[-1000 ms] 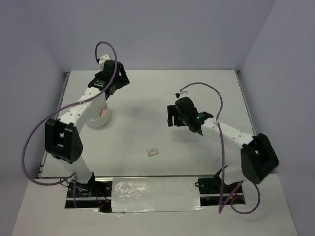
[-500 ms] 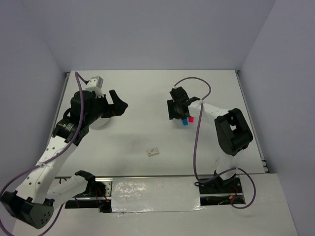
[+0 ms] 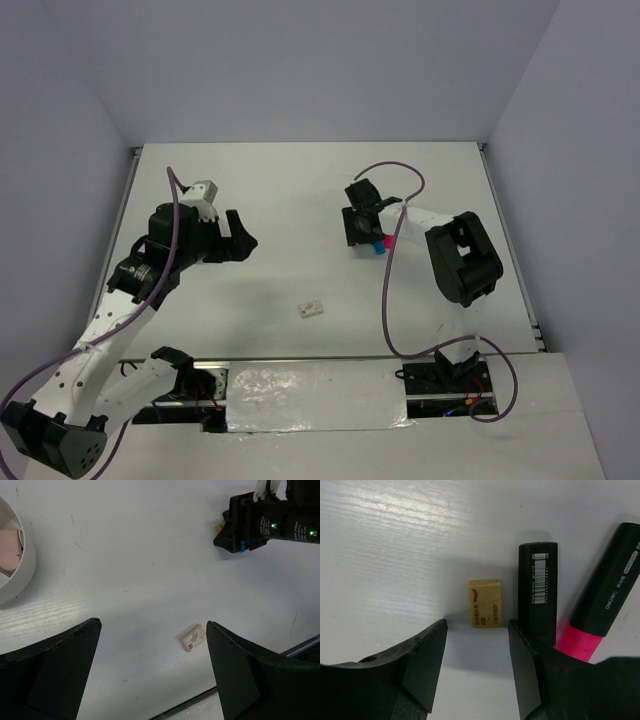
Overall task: Sort the stationery into containers
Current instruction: Pick up the stationery from the center of the board.
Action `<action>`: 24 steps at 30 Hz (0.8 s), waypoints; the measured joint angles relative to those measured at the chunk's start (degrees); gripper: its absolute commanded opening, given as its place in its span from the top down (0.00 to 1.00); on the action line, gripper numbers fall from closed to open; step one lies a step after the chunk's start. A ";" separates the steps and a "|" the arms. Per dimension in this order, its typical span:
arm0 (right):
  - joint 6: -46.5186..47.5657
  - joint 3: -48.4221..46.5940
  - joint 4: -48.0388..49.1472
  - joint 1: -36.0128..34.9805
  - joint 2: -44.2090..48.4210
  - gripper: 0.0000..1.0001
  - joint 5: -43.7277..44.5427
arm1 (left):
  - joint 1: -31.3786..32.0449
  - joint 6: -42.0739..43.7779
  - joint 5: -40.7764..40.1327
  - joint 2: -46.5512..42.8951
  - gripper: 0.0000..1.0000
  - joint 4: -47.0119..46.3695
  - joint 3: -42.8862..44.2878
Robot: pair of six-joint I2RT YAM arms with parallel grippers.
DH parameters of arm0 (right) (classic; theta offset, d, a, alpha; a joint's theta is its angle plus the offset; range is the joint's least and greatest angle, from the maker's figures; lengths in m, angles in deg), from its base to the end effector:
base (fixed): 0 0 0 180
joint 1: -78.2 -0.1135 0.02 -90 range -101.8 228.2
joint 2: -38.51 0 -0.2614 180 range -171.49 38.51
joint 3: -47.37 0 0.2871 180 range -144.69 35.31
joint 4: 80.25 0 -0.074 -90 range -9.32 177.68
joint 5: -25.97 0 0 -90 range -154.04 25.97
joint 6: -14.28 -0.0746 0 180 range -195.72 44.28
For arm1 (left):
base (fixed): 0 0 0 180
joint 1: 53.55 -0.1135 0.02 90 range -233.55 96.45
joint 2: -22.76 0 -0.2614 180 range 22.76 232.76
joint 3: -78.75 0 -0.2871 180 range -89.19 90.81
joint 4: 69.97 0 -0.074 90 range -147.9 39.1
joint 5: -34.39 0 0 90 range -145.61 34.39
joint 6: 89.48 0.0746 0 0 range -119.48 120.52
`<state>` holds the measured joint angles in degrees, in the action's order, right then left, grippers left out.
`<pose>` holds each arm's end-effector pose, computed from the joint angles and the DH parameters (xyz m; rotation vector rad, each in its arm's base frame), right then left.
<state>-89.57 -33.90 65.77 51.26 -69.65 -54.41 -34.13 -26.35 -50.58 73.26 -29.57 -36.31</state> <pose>0.3884 0.1834 0.1031 -0.2406 2.5977 0.0304 0.2478 -0.0943 0.3219 -0.0779 2.0728 -0.5934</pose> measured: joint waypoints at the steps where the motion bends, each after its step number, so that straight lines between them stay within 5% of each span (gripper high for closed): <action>1: 0.04 0.00 -0.02 0.17 -0.26 0.41 -0.04 | 0.00 0.00 0.15 -0.24 0.01 -0.02 -0.20; 12: 1.38 -1.05 0.24 1.05 -1.18 0.81 -1.62 | 0.00 -0.59 1.29 -0.76 0.01 -0.24 -1.29; 19: 3.61 3.41 3.15 -1.18 4.31 0.82 -3.65 | 0.00 -6.49 2.40 1.42 0.01 -3.93 -1.27; 24: 5.99 10.12 8.15 -12.94 18.82 0.81 -6.43 | -0.02 -14.16 5.68 4.55 0.01 -8.41 -1.16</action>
<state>-83.58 -23.79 73.92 38.32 -50.83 -60.83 -34.15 -40.52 -44.89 77.81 -37.98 -37.46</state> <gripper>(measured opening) 0.312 0.993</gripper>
